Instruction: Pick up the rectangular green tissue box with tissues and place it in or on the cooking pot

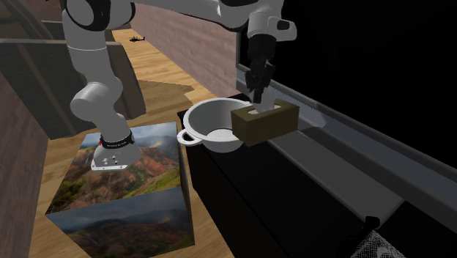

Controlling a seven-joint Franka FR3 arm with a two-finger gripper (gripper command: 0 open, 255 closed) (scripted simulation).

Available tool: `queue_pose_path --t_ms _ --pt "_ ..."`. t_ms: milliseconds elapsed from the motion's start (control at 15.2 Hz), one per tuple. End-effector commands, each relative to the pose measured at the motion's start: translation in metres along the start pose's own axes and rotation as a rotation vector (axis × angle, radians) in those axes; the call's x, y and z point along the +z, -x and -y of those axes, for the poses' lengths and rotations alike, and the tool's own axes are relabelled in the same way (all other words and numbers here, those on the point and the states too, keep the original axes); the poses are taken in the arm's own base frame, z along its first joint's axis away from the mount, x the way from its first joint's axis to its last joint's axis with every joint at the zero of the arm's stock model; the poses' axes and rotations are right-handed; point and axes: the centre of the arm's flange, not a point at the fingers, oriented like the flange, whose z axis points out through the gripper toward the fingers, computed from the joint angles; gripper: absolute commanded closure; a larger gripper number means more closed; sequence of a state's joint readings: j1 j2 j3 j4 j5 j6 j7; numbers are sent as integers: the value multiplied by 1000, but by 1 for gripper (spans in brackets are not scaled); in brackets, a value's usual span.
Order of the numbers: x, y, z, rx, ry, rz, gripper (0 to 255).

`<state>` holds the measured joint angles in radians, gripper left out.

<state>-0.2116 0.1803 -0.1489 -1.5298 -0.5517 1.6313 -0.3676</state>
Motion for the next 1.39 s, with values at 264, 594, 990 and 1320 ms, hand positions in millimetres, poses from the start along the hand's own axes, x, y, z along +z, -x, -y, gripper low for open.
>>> queue_pose_path --t_ms 264,594,990,1320 --pt "-44 30 60 0 0 0 255" --pt "-79 55 110 0 0 0 255" --pt "-124 89 174 0 0 0 255" --pt "-102 82 186 0 0 0 255"
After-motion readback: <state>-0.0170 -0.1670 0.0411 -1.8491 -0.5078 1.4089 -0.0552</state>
